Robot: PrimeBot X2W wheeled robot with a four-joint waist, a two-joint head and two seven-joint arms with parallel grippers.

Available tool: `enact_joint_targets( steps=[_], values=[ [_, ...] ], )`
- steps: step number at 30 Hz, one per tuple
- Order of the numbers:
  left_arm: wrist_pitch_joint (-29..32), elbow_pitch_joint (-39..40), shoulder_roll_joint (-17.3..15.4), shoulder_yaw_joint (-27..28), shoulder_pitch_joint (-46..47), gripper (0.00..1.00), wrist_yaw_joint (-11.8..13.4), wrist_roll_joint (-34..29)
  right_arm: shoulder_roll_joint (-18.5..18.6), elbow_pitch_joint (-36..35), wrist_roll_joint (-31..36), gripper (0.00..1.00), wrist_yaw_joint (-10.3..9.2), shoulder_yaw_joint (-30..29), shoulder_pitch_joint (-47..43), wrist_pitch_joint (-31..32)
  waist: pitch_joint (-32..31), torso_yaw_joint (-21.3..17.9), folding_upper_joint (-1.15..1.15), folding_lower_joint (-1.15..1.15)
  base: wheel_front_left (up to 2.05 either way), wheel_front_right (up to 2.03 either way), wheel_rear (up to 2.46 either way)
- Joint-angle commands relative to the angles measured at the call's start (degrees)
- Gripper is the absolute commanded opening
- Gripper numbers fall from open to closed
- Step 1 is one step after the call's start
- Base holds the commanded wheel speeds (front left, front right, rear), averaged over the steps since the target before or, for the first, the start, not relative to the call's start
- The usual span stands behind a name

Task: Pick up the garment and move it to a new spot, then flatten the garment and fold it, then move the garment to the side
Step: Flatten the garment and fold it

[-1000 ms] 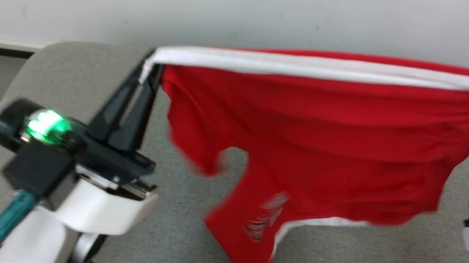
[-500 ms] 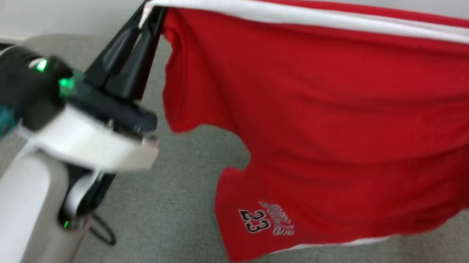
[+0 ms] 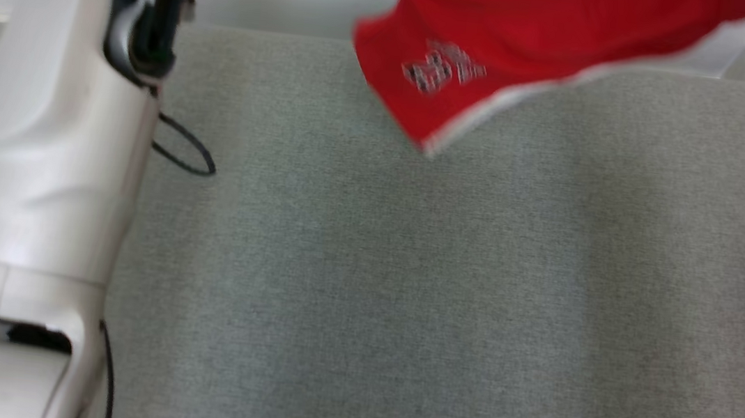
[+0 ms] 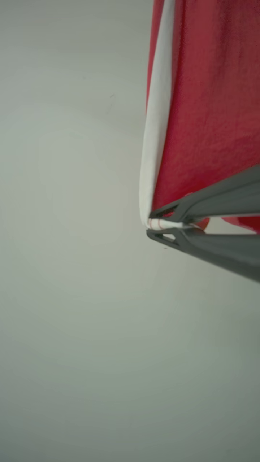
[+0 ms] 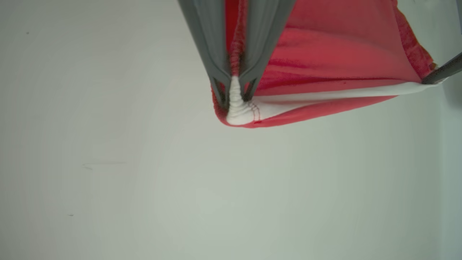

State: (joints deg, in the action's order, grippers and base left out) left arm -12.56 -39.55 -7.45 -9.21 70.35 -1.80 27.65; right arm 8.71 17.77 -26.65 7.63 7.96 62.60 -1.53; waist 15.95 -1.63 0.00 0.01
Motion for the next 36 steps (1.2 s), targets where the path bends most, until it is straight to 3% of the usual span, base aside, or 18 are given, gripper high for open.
enact_joint_targets(
  steps=[1, 7, 12, 16, 24, 31, 36],
  values=[
    [-0.76, -1.39, -0.91, 0.94, 0.38, 0.00, 0.52, -0.01, 0.21, 1.51, -0.42, 0.00, -0.27, -0.48, 0.80, -1.01, -0.24, -0.36, 0.00, -0.01, 0.00, 0.00, 0.00],
    [-2.31, -14.74, -0.47, 3.02, 3.62, 0.00, 2.05, 0.20, -3.85, 18.50, -2.98, 0.00, -0.28, 3.03, 6.22, -6.63, 0.19, -0.95, 0.00, -0.01, 0.00, 0.00, 0.00],
    [-2.64, -25.36, 1.64, 2.82, -2.07, 0.00, 2.61, 0.74, -5.24, 30.66, -7.36, 0.00, -0.28, 10.15, 1.19, -9.37, 2.02, -0.91, 0.00, -0.01, 0.00, 0.00, 0.00],
    [-2.62, -30.29, 2.91, 2.74, -7.93, 0.00, 1.46, 1.27, -5.50, 35.03, -12.19, 0.00, -0.27, 17.02, -5.54, -11.03, 3.25, -0.77, 0.00, -0.01, 0.00, 0.00, 0.00],
    [-2.60, -26.32, 3.36, 2.64, -18.53, 0.00, -1.35, -0.76, -4.80, 31.05, -18.94, 0.00, -0.25, 23.43, -18.74, -13.67, 2.54, -0.22, 0.00, -0.01, 0.00, 0.00, 0.00],
    [-2.59, -10.22, 1.07, 6.90, -32.06, 0.00, -3.04, -3.45, -1.62, 14.05, -14.23, 0.00, -0.26, 20.15, -32.23, -13.68, -1.99, -1.11, 0.00, -0.01, 0.00, 0.00, 0.00],
    [-2.60, 4.41, 0.68, 10.64, -45.13, 0.00, -2.61, -4.94, 0.75, 1.58, -10.14, 0.00, -0.27, 18.31, -45.29, -13.69, -5.24, -1.38, 0.00, -0.01, 0.00, 0.00, 0.00]
  ],
)
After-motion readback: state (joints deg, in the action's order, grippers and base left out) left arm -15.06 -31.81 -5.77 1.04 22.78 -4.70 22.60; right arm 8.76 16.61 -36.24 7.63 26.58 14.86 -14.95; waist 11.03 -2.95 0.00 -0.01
